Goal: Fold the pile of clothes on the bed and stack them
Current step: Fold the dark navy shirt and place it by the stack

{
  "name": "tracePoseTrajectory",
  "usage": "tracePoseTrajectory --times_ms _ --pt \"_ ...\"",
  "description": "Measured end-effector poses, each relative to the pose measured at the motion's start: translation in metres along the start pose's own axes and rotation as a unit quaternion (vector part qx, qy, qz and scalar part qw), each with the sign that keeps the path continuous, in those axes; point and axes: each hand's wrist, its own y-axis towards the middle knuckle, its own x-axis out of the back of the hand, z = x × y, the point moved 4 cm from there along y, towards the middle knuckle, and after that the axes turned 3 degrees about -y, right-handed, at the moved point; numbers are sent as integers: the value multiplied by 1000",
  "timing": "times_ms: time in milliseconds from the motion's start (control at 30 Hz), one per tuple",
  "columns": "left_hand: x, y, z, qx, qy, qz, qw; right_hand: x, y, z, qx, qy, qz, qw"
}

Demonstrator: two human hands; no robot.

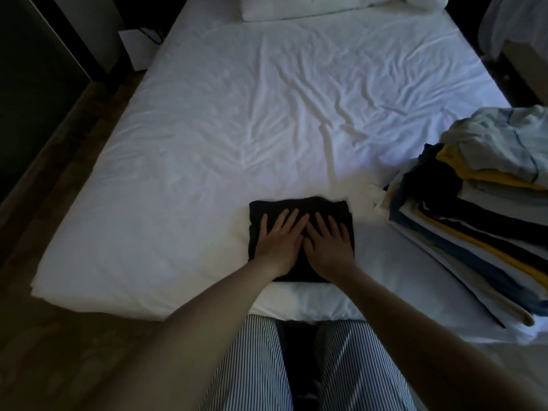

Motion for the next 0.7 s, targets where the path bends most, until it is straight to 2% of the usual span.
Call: tracePoseTrajectory --times_ms 167,267,333,367,467,567,633,700 --pt "-10 -4 24 153 -57 -22 986 -6 9 -15 -90 33 16 995" --pt "-11 -1 30 180 -76 -10 981 -9 12 -27 -154 75 20 985" --pt "-11 0 33 200 -111 -27 973 -7 11 -29 -177 92 -52 979" --pt "-10 -1 35 220 -134 -42 965 -6 9 -31 -190 115 -92 971" --pt "-8 -7 45 280 -175 -69 941 -10 2 -40 -218 216 -62 950" --pt "-2 -13 48 307 -223 -78 922 1 -9 -47 -193 288 -97 933" --pt "4 -15 51 323 -262 -99 904 8 -15 -46 -194 358 -106 907" --pt "9 -20 52 356 -325 -90 872 8 -18 -46 -225 431 -65 872"
